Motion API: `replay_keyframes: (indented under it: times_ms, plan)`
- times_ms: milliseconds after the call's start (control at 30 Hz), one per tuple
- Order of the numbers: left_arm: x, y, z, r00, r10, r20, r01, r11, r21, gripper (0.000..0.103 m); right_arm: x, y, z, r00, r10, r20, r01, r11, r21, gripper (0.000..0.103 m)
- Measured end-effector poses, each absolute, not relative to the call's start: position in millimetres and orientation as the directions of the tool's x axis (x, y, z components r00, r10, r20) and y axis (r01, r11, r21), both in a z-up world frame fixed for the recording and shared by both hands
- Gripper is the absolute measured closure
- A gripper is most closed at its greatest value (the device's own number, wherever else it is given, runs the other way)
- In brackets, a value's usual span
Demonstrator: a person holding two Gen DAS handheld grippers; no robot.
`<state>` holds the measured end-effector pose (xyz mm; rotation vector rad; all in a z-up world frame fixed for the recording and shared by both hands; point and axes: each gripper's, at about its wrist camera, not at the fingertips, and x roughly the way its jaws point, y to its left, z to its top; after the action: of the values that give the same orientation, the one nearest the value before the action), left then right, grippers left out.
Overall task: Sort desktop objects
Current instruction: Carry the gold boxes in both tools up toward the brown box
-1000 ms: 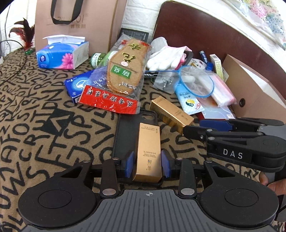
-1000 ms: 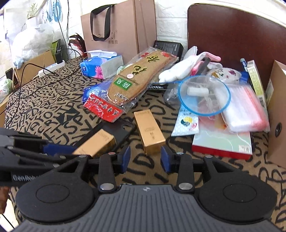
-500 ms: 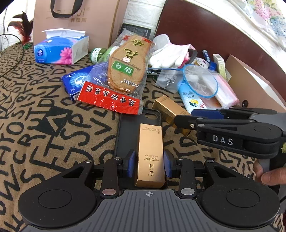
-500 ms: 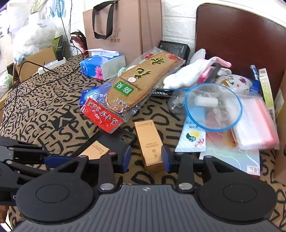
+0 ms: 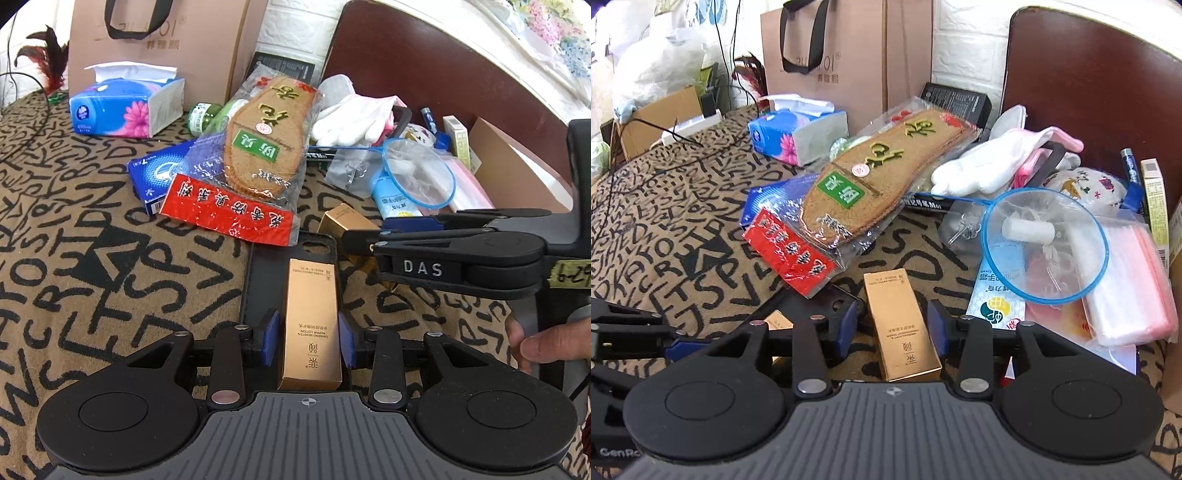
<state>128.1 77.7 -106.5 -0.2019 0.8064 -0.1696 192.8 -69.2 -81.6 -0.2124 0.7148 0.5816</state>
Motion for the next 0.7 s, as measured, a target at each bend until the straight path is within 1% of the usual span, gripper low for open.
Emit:
replay_keyframes:
  times_ms: [33, 67, 133, 167, 200, 233, 300, 333, 367, 400, 500, 700]
  plan:
    - [128, 78, -107, 0.679, -0.228, -0.698, 0.076, 0.967, -0.242, 0.068, 195, -69, -84, 0.605, 0.421, -0.676, -0.566, 0.824, 0.007, 0.056]
    - [128, 78, -107, 0.677, -0.227, -0.7, 0.078, 0.968, -0.238, 0.068, 197, -69, -86, 0.604, 0.413, -0.682, -0.562, 0.827, 0.004, 0.056]
    - [130, 79, -107, 0.673, -0.233, -0.703, 0.081, 0.967, -0.242, 0.069, 198, -71, -90, 0.585, 0.417, -0.695, -0.563, 0.826, 0.022, 0.061]
    - [130, 80, -107, 0.672, -0.234, -0.702, 0.079, 0.966, -0.246, 0.068, 197, -73, -91, 0.581, 0.422, -0.696, -0.563, 0.826, 0.031, 0.062]
    - [131, 80, -107, 0.674, -0.233, -0.701, 0.077, 0.966, -0.247, 0.063, 196, -74, -92, 0.583, 0.421, -0.695, -0.564, 0.826, 0.027, 0.063]
    - [132, 80, -107, 0.678, -0.231, -0.698, 0.075, 0.966, -0.246, 0.062, 196, -74, -93, 0.582, 0.418, -0.697, -0.565, 0.825, 0.023, 0.063]
    - [133, 77, -107, 0.682, -0.22, -0.697, 0.073, 0.969, -0.234, 0.062, 196, -73, -96, 0.576, 0.41, -0.707, -0.561, 0.828, 0.023, 0.063]
    - [134, 75, -107, 0.681, -0.214, -0.7, 0.076, 0.972, -0.223, 0.069, 196, -72, -98, 0.574, 0.407, -0.711, -0.559, 0.829, 0.023, 0.064]
    - [134, 74, -106, 0.68, -0.206, -0.703, 0.078, 0.974, -0.211, 0.07, 195, -73, -100, 0.577, 0.408, -0.708, -0.559, 0.829, 0.022, 0.064]
    - [134, 73, -106, 0.679, -0.205, -0.705, 0.078, 0.975, -0.207, 0.071, 195, -74, -100, 0.578, 0.41, -0.706, -0.558, 0.829, 0.025, 0.066]
    - [131, 75, -103, 0.672, -0.208, -0.711, 0.062, 0.972, -0.225, 0.072, 192, -78, -96, 0.568, 0.421, -0.708, -0.554, 0.831, 0.05, 0.066]
    - [114, 68, -92, 0.681, -0.198, -0.705, 0.064, 0.975, -0.212, 0.073, 174, -94, -85, 0.574, 0.467, -0.673, -0.544, 0.831, 0.112, 0.067]
